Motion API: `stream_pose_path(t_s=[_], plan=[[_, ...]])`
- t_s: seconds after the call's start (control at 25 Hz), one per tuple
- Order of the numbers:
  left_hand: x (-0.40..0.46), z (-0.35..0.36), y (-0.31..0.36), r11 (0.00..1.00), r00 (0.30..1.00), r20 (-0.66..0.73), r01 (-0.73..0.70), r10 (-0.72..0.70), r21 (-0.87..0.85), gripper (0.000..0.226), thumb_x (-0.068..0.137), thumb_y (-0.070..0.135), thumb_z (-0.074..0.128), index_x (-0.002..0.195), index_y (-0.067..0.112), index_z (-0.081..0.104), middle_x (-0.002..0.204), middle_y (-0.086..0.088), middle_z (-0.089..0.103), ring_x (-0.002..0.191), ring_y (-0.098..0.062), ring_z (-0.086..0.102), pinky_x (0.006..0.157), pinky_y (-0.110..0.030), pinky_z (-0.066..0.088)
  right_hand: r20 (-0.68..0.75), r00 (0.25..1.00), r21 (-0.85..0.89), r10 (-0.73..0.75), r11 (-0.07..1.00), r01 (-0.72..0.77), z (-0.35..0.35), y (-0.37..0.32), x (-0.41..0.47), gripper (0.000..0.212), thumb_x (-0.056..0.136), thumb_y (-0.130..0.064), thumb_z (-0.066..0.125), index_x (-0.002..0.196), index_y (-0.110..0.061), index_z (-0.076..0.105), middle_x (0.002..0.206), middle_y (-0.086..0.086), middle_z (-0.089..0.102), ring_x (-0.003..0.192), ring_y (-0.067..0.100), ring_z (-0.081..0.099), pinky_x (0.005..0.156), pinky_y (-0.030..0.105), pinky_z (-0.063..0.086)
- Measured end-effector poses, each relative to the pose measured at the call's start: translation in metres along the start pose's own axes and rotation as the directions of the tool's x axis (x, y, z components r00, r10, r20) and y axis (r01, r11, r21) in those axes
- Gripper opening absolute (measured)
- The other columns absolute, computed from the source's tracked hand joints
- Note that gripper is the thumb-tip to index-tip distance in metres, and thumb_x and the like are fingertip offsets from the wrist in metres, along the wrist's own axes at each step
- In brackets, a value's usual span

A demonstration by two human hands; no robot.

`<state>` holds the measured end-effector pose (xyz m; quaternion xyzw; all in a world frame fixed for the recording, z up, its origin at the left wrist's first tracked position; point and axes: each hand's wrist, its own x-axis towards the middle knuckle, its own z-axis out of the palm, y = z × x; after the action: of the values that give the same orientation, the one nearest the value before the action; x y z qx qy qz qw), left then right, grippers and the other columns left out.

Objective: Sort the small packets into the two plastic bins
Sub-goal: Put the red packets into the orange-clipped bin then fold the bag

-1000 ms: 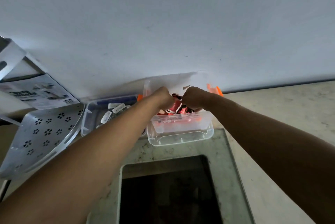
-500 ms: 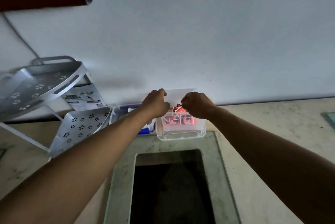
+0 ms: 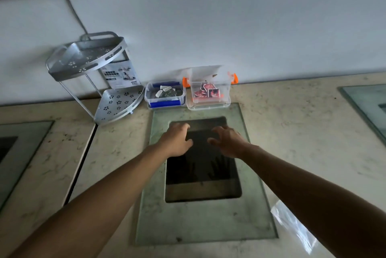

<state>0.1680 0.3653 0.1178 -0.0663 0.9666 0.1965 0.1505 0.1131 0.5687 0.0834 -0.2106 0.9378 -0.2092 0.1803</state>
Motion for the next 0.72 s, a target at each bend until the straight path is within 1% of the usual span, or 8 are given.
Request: stream_pose_path(t_s=[0.08, 0.2, 0.32, 0.4, 0.48, 0.52, 0.6, 0.72], plan=[[-0.024, 0.02, -0.01, 0.998, 1.0, 0.007, 0.0, 0.0, 0.057, 0.061, 0.091, 0.039, 0.06, 0.145, 0.018, 0.04, 0.143, -0.011, 0.047, 0.13, -0.029, 0.047, 0.105, -0.046, 0.043, 0.019, 0.999, -0.031, 0.045, 0.999, -0.045, 0.023, 0.003, -0.024, 0.067, 0.089, -0.063, 0.051, 0.144, -0.026, 0.04, 0.148, 0.011, 0.044, 0.133, 0.03, 0.045, 0.107, 0.049, 0.041], [-0.051, 0.048, -0.016, 0.997, 0.999, 0.053, 0.005, -0.009, 0.081, 0.06, 0.094, 0.042, 0.056, 0.145, 0.018, 0.039, 0.14, -0.012, 0.047, 0.129, -0.029, 0.047, 0.105, -0.047, 0.043, 0.047, 0.997, -0.078, 0.066, 0.995, -0.062, 0.044, 0.014, -0.053, 0.07, 0.088, -0.064, 0.05, 0.146, -0.027, 0.039, 0.15, 0.011, 0.043, 0.137, 0.031, 0.041, 0.111, 0.051, 0.037], [-0.067, 0.078, -0.009, 0.999, 0.995, 0.096, 0.003, -0.009, 0.054, 0.057, 0.094, 0.042, 0.056, 0.144, 0.018, 0.04, 0.14, -0.011, 0.047, 0.128, -0.029, 0.049, 0.105, -0.046, 0.044, 0.049, 0.992, -0.06, 0.114, 0.992, -0.111, 0.055, 0.028, -0.08, 0.066, 0.089, -0.061, 0.052, 0.144, -0.026, 0.042, 0.145, 0.011, 0.047, 0.131, 0.031, 0.046, 0.107, 0.048, 0.041], [-0.069, 0.093, 0.004, 0.999, 0.994, 0.112, -0.017, 0.013, 0.039, 0.057, 0.094, 0.042, 0.056, 0.144, 0.018, 0.042, 0.141, -0.011, 0.047, 0.128, -0.029, 0.049, 0.105, -0.045, 0.044, 0.001, 0.992, -0.013, 0.13, 0.991, -0.13, 0.054, 0.038, -0.097, 0.059, 0.09, -0.056, 0.054, 0.14, -0.025, 0.046, 0.142, 0.011, 0.049, 0.127, 0.031, 0.049, 0.103, 0.047, 0.045], [-0.068, 0.113, 0.028, 0.996, 0.985, 0.16, -0.075, 0.067, 0.042, 0.057, 0.094, 0.043, 0.055, 0.143, 0.018, 0.043, 0.141, -0.012, 0.048, 0.128, -0.031, 0.049, 0.105, -0.045, 0.044, -0.067, 0.985, 0.036, 0.162, 0.987, -0.16, 0.056, 0.06, -0.124, 0.05, 0.092, -0.047, 0.054, 0.136, -0.022, 0.051, 0.143, 0.012, 0.048, 0.126, 0.033, 0.048, 0.102, 0.046, 0.045], [-0.066, 0.123, 0.041, 0.993, 0.98, 0.176, -0.107, 0.098, 0.041, 0.056, 0.093, 0.043, 0.055, 0.142, 0.017, 0.044, 0.14, -0.013, 0.048, 0.128, -0.032, 0.049, 0.105, -0.044, 0.043, -0.108, 0.975, 0.052, 0.196, 0.98, -0.191, 0.057, 0.073, -0.138, 0.045, 0.093, -0.042, 0.054, 0.133, -0.021, 0.053, 0.142, 0.013, 0.047, 0.126, 0.034, 0.047, 0.102, 0.046, 0.045], [-0.063, 0.143, 0.076, 0.983, 0.962, 0.211, -0.181, 0.171, 0.029, 0.055, 0.093, 0.041, 0.056, 0.14, 0.014, 0.047, 0.137, -0.015, 0.051, 0.127, -0.033, 0.051, 0.105, -0.041, 0.043, -0.202, 0.932, 0.099, 0.3, 0.953, -0.285, 0.059, 0.109, -0.171, 0.037, 0.093, -0.032, 0.056, 0.128, -0.02, 0.058, 0.136, 0.013, 0.048, 0.123, 0.035, 0.047, 0.1, 0.043, 0.046], [-0.059, 0.174, 0.132, 0.951, 0.918, 0.255, -0.31, 0.304, -0.015, 0.047, 0.093, 0.036, 0.059, 0.133, 0.011, 0.055, 0.132, -0.016, 0.059, 0.122, -0.032, 0.056, 0.098, -0.033, 0.044, -0.309, 0.825, 0.181, 0.474, 0.881, -0.438, 0.061, 0.152, -0.216, 0.031, 0.09, -0.03, 0.063, 0.119, -0.018, 0.063, 0.124, 0.01, 0.053, 0.117, 0.032, 0.049, 0.098, 0.041, 0.043]])
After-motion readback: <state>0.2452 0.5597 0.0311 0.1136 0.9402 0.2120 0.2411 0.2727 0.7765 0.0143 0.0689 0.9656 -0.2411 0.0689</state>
